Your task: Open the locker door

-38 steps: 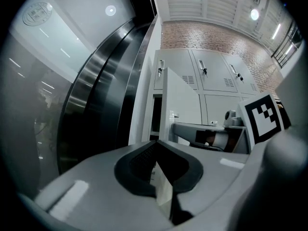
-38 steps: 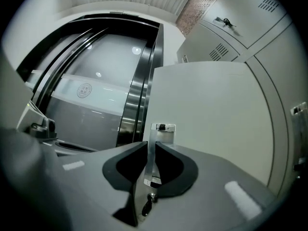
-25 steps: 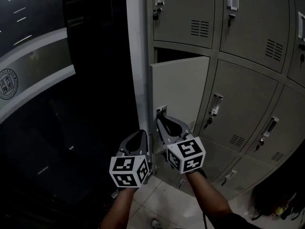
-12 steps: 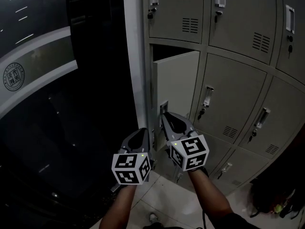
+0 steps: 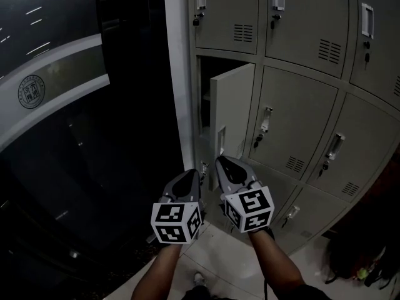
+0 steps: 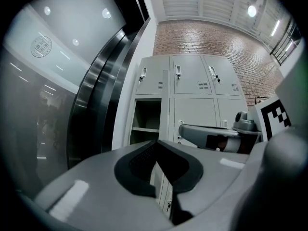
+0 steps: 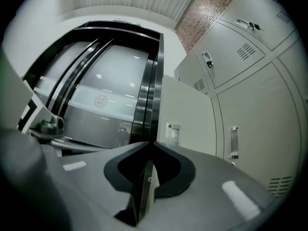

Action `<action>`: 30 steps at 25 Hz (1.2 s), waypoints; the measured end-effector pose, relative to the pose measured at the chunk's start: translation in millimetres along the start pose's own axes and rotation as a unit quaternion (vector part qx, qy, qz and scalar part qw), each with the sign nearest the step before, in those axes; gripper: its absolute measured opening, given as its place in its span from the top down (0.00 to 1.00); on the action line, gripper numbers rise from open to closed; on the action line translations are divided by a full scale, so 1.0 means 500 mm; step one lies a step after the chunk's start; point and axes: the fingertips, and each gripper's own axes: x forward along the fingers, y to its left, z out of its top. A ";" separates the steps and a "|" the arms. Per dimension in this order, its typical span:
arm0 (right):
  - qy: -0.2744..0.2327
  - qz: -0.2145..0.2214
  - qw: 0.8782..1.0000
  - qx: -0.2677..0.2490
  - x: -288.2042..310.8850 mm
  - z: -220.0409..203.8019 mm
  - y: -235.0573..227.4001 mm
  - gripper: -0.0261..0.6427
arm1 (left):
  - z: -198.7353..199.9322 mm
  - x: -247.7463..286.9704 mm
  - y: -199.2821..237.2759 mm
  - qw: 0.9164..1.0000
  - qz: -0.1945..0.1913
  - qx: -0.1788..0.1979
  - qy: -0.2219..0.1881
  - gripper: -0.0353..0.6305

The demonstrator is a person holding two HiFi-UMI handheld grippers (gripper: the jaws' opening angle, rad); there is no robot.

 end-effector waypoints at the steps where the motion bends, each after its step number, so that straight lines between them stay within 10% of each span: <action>1: 0.001 0.000 1.000 -0.004 -0.013 -0.001 0.007 0.93 | -0.002 -0.009 -0.007 1.000 0.000 0.001 0.001 0.94; 30: 0.026 -0.026 0.999 0.022 -0.433 0.006 0.330 0.96 | -0.050 -0.466 -0.166 0.999 -0.032 0.010 0.024 0.94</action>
